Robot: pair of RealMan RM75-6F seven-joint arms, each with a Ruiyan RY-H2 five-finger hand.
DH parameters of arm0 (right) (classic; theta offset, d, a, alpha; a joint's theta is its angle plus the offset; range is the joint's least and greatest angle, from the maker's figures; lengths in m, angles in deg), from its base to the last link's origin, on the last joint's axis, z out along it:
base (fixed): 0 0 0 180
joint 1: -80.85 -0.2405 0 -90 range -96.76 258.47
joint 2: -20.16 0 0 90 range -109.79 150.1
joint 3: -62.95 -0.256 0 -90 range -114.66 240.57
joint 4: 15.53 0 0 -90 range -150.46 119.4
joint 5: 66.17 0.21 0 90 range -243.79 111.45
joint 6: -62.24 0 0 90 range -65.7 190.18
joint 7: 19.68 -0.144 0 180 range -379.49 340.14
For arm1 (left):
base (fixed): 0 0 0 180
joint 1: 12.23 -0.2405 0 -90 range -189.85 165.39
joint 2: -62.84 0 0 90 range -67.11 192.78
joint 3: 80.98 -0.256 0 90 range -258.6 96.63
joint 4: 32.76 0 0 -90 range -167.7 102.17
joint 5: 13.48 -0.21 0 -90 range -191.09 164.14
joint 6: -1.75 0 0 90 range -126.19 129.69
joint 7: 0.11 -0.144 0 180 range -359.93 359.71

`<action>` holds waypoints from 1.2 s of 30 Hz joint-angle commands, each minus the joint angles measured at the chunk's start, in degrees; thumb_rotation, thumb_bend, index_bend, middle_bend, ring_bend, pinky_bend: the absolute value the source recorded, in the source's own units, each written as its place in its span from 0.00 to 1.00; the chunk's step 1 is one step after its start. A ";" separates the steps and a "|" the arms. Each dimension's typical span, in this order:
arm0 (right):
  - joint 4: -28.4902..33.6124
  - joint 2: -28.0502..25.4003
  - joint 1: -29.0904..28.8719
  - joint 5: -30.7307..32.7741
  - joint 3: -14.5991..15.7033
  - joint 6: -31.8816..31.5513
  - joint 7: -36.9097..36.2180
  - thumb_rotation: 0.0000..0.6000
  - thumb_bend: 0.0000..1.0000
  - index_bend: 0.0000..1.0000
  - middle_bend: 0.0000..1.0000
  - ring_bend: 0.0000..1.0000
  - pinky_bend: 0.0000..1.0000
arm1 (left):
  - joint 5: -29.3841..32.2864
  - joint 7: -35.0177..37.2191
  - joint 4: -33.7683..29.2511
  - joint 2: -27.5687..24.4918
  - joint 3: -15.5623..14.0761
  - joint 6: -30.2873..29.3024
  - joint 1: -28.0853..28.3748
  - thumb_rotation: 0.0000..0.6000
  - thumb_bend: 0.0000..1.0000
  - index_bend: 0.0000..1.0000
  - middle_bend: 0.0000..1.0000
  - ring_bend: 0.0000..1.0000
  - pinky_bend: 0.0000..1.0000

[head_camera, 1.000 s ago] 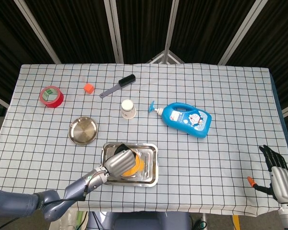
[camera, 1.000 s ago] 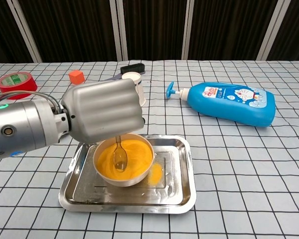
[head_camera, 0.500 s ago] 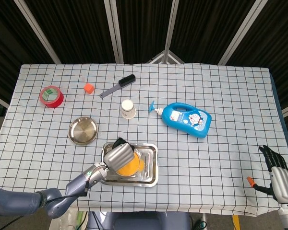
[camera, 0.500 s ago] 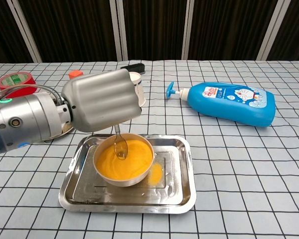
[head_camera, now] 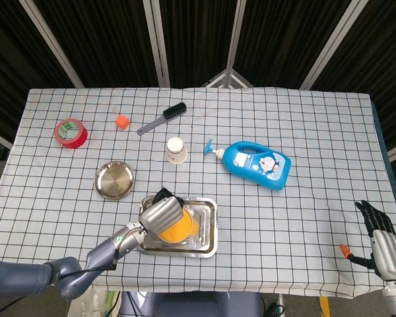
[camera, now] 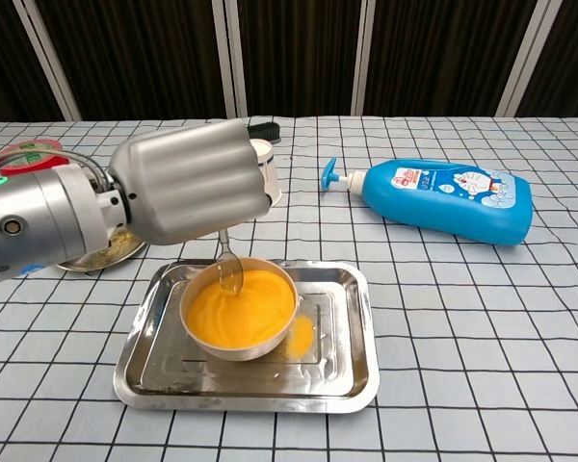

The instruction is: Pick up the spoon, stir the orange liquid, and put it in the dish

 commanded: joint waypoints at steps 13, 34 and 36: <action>0.06 -0.14 -0.03 0.07 0.04 0.21 -0.48 1.00 0.31 0.00 0.00 0.00 0.00 | 2.92 -2.08 -0.49 2.85 -0.09 1.23 -0.06 1.00 0.72 0.84 1.00 1.00 1.00; 0.12 -0.16 0.08 0.00 0.01 -0.06 -0.50 1.00 0.31 0.00 0.00 0.00 0.00 | 0.57 -0.95 -6.89 -1.82 -1.26 0.17 -0.19 1.00 0.72 0.84 1.00 1.00 1.00; 0.11 -0.16 0.04 -0.01 0.02 0.03 -0.51 1.00 0.31 0.00 0.00 0.00 0.00 | 0.59 -1.08 -6.80 -2.29 -1.15 0.04 -0.26 1.00 0.72 0.84 1.00 1.00 1.00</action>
